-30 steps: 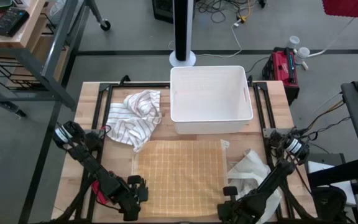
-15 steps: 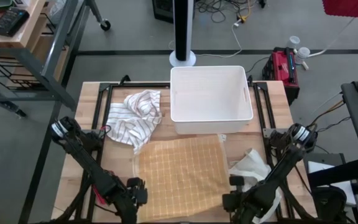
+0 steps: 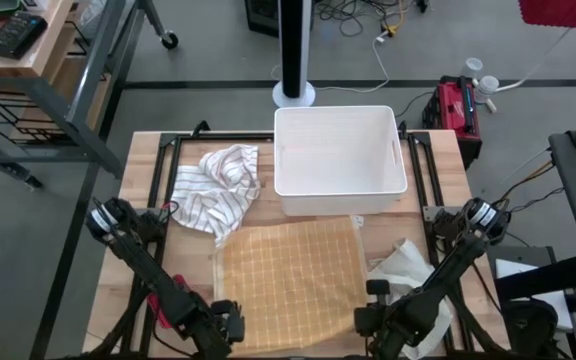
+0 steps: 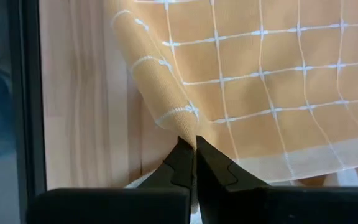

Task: Fold towel
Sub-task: Fold the yellow towel

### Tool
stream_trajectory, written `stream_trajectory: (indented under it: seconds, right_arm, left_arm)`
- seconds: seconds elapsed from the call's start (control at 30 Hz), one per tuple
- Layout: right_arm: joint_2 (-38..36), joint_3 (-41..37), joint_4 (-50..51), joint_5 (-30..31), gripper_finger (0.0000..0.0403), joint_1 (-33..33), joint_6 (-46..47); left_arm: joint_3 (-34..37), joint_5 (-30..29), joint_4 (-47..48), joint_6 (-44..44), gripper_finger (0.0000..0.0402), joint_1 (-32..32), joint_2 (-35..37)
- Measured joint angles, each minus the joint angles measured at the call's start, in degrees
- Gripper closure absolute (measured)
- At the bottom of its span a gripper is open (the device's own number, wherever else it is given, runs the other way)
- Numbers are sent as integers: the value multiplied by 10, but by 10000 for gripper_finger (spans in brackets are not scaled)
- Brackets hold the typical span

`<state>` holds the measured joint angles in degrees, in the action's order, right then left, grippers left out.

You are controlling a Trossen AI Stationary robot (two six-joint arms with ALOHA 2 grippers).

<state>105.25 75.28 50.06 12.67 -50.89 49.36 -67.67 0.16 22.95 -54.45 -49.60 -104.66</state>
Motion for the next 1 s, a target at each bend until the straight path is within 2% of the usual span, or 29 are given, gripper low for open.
stream_trajectory:
  seconds: [0.2,0.33,0.5,0.63,0.7,0.73,1.0]
  right_arm:
    - [0,-6,1,-6,403,0,-10]
    - [0,-6,1,-6,403,4,-22]
    - [0,-7,0,-7,403,12,-41]
    - [-1,-7,2,-11,403,16,-53]
    - [-2,-7,3,-14,403,16,-61]
    - [-2,-7,4,-18,403,17,-66]
    - [-17,-7,42,-23,403,17,-70]
  left_arm:
    - [-43,14,19,39,218,2,-69]
    - [-116,36,96,49,210,4,-109]
    - [-188,57,199,-2,247,16,-170]
    - [-239,90,274,-31,327,31,-212]
    - [-256,90,300,-20,377,31,-221]
    - [-259,85,303,-16,388,30,-222]
    - [-261,14,344,-21,400,23,-160]
